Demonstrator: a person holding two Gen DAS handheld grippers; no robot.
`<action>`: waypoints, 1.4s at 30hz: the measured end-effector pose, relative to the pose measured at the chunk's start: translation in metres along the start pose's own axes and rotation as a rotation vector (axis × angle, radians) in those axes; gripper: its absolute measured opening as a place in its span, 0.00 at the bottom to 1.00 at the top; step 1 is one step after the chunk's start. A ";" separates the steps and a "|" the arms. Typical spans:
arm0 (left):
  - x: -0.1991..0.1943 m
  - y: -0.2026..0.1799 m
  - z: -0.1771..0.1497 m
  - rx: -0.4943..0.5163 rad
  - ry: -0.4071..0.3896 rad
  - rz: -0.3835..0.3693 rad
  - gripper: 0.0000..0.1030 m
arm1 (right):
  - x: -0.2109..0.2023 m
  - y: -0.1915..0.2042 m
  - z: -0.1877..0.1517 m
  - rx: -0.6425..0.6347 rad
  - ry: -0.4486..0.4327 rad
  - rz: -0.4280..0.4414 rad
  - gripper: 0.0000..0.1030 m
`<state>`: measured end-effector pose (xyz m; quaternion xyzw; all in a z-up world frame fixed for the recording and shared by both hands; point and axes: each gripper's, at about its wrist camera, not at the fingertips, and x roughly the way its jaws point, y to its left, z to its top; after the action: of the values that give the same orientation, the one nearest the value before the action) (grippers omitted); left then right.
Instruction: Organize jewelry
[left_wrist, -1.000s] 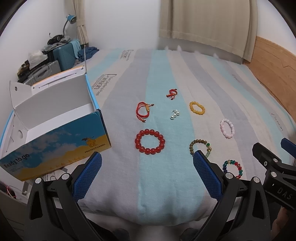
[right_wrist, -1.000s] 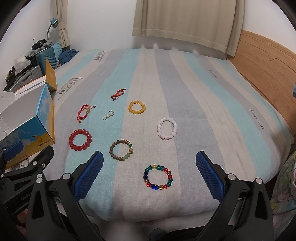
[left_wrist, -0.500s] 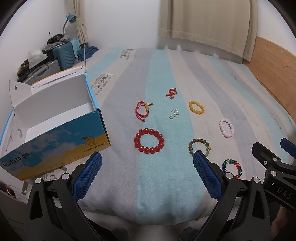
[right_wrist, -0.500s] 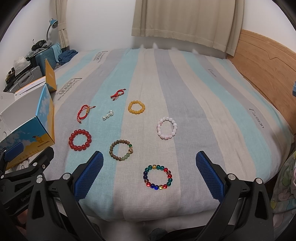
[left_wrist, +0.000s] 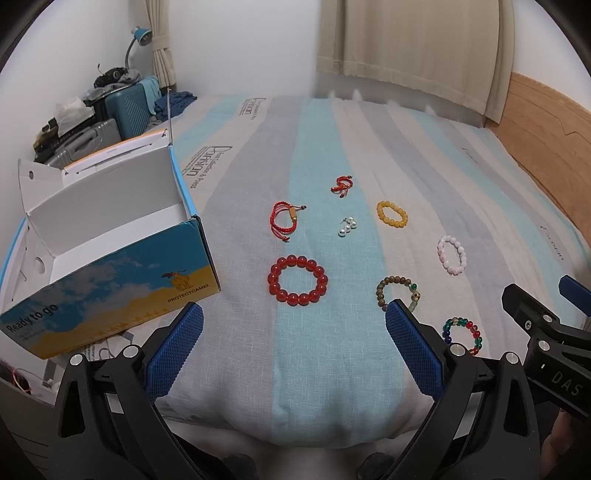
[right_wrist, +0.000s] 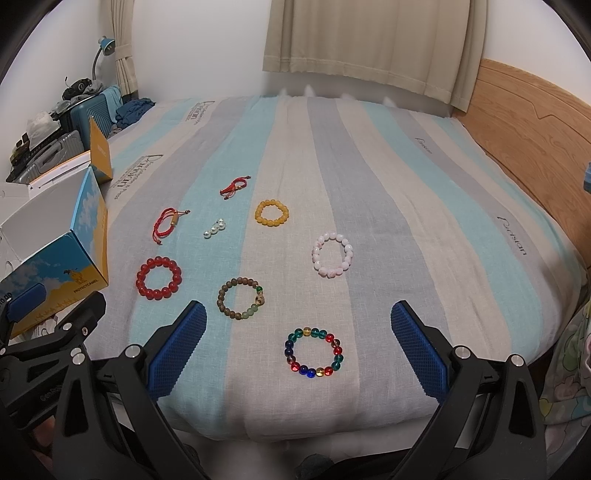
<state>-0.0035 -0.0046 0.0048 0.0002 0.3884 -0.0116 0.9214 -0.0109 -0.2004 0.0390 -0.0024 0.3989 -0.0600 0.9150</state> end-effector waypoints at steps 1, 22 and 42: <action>0.000 0.000 0.000 0.001 0.000 0.000 0.94 | 0.000 0.000 0.000 0.000 0.000 0.001 0.93; 0.000 -0.001 0.000 0.006 0.003 0.000 0.94 | 0.001 0.000 0.000 0.000 0.002 0.001 0.93; 0.005 -0.002 0.001 0.011 0.015 -0.006 0.94 | 0.003 -0.001 0.006 0.002 -0.003 -0.004 0.93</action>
<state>0.0006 -0.0068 0.0025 0.0043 0.3954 -0.0165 0.9184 -0.0050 -0.2024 0.0411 -0.0022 0.3974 -0.0623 0.9155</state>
